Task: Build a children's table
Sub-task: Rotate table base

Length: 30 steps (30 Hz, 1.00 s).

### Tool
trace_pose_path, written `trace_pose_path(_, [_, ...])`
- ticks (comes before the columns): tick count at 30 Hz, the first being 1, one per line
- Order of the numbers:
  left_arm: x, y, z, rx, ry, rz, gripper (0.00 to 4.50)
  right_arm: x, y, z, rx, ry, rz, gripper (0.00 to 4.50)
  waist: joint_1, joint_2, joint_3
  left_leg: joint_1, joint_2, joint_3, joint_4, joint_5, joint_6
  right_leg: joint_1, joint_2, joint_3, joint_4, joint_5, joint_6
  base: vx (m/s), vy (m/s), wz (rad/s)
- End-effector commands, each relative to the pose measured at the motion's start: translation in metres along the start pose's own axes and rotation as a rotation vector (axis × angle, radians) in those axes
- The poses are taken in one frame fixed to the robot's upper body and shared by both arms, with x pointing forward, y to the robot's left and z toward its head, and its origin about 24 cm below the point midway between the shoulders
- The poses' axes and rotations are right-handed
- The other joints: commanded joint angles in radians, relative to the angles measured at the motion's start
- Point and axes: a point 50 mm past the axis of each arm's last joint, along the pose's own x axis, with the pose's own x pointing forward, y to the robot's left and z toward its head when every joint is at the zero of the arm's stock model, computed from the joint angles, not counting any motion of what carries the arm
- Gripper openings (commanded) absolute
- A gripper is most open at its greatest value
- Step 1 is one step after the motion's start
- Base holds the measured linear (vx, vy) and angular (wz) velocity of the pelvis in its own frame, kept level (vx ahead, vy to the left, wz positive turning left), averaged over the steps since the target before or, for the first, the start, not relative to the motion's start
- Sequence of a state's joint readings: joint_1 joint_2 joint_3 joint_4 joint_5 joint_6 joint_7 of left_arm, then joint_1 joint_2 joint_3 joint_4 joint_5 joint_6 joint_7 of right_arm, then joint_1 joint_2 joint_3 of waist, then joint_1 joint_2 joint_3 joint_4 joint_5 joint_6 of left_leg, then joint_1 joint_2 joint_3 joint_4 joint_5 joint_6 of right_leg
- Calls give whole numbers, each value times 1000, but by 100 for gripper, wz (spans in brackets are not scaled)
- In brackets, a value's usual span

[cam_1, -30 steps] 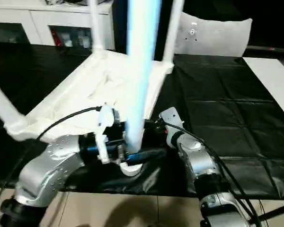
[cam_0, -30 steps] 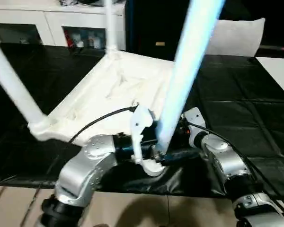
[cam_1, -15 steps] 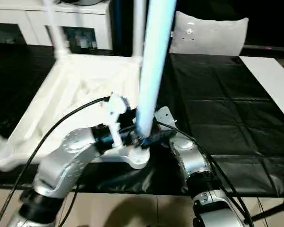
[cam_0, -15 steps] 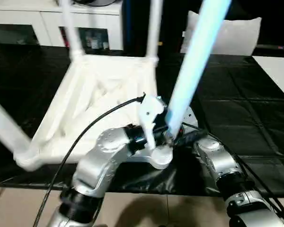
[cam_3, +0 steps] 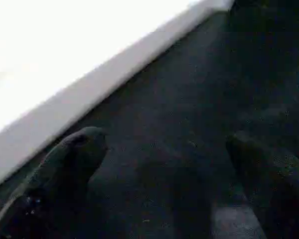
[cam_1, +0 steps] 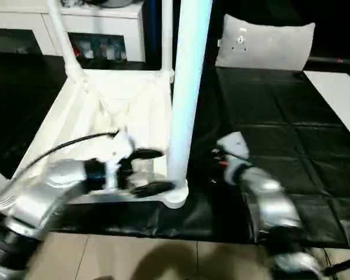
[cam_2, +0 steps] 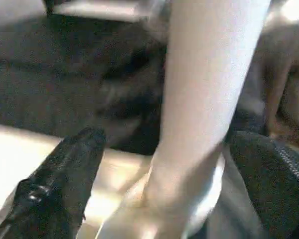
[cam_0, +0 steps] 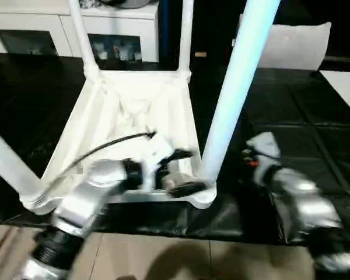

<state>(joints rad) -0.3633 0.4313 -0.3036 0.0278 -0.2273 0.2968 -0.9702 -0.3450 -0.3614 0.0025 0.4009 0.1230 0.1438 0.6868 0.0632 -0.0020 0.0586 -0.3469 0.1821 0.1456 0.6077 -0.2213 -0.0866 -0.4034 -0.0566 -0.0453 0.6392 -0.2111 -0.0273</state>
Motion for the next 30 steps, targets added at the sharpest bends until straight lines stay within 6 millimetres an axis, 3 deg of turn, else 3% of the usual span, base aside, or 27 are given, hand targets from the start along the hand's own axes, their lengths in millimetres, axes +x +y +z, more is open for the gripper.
trace_pose_path(1, [-3, 5, -7, 51, 74, -28, 410, -7, -2, 10, -33, -32, 47, 450, 5, 4, -62, -8, 29, 2, -71, -99, 57, 68, -65, 46, -81, -91, -191, 0, 0, 0])
trace_pose_path(9, [-6, 12, -22, 97, 202, -70, 345, -35, 8, 21, -104, -13, 271, 450, 19, 2, -65, -10, 32, 1, -67, -70, 77, 73, -69, 48, -77, -35, -208, 0, 0, 0])
trace_pose_path(15, [-4, 16, -27, 84, 209, -91, 299, -51, 22, 25, -88, 23, 438, 450, 30, -1, -61, -10, 34, 2, -70, -101, 73, 68, -71, 48, -89, -135, -188, 0, 0, 0])
trace_pose_path(16, [-4, 16, -28, 81, 212, -103, 276, -52, 23, 25, -85, 23, 451, 450, 31, -1, -61, -11, 34, 0, -71, -98, 71, 67, -71, 47, -89, -145, -183, 0, 0, 0])
trace_pose_path(19, [-4, 16, -30, 81, 222, -123, 265, -54, 26, 27, -77, 26, 470, 450, 31, -1, -61, -10, 35, -1, -72, -102, 62, 65, -74, 47, -91, -163, -180, 0, 0, 0])
trace_pose_path(30, [-8, 16, -38, 40, 276, -176, 167, -55, 35, 33, -45, 16, 532, 450, 34, 1, -63, -12, 35, -1, -71, -85, 55, 65, -75, 46, -87, -129, -191, 0, 0, 0])
